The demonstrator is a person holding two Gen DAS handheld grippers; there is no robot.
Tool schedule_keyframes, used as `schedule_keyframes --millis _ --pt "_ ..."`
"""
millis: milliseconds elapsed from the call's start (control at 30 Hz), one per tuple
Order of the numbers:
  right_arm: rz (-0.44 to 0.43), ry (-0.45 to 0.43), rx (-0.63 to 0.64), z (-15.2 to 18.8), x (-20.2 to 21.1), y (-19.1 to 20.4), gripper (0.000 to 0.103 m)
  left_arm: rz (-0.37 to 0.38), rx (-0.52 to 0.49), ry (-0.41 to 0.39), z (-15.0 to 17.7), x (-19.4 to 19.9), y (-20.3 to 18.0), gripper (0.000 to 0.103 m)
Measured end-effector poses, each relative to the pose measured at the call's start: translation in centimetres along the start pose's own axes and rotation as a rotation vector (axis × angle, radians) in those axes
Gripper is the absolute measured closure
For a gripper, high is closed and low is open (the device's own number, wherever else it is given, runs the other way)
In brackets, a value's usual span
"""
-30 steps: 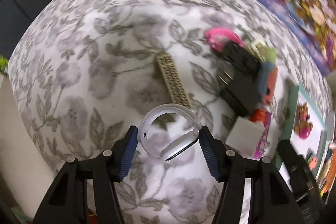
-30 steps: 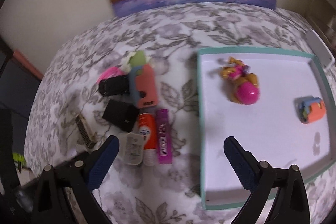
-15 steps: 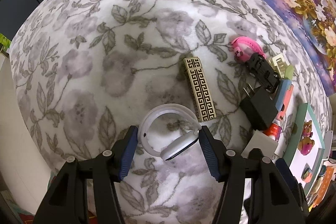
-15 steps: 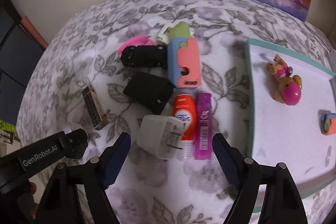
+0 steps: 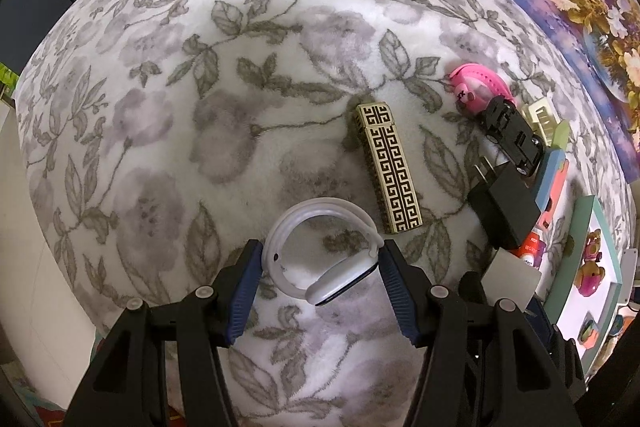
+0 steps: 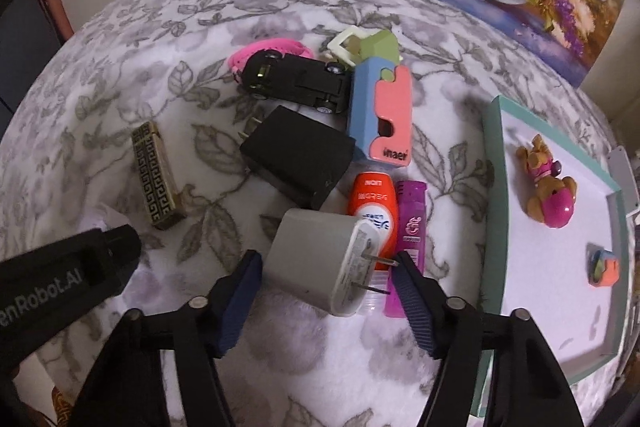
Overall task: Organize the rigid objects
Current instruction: 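Grasp the white charger cube with the right gripper while the left holds the band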
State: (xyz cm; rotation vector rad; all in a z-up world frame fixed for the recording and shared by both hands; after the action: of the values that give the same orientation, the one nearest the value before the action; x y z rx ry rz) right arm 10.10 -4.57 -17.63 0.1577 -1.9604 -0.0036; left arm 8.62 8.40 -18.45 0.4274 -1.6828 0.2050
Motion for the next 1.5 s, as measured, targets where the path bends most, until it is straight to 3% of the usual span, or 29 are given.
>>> schedule_keyframes --millis 333,467,700,1067,1500 --pt "-0.053 -0.010 -0.055 0.0 0.6 -0.7 0.054 -0.003 0.017 -0.011 0.1 0.2 0.4 0.042" --pt "-0.088 -0.026 -0.091 -0.2 1.3 -1.3 0.075 -0.010 0.013 -0.027 0.2 0.8 0.4 0.042" --pt "-0.174 -0.030 -0.183 -0.2 1.7 -2.6 0.085 -0.009 0.006 -0.026 0.6 1.2 0.2 0.042" --pt "-0.247 -0.034 -0.246 -0.2 1.9 -3.2 0.096 0.015 0.006 -0.011 0.9 1.0 -0.2 0.042" --pt "-0.299 -0.047 -0.317 -0.2 2.4 -4.2 0.096 0.041 0.003 -0.012 0.7 1.1 -0.3 0.042"
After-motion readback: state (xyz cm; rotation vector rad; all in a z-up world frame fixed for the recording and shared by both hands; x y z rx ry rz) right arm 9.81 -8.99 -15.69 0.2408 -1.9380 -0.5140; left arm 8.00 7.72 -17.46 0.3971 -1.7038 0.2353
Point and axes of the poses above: each gripper's, at about its wrist camera, not at the fingertips, and x roughly against the way its jaws point, y to its left, z to its underside, the point moved 10 cm from there along -x, roughly the way its jaws point, and after that the axes turned 11 degrees about -z, right-handed, at the moved point
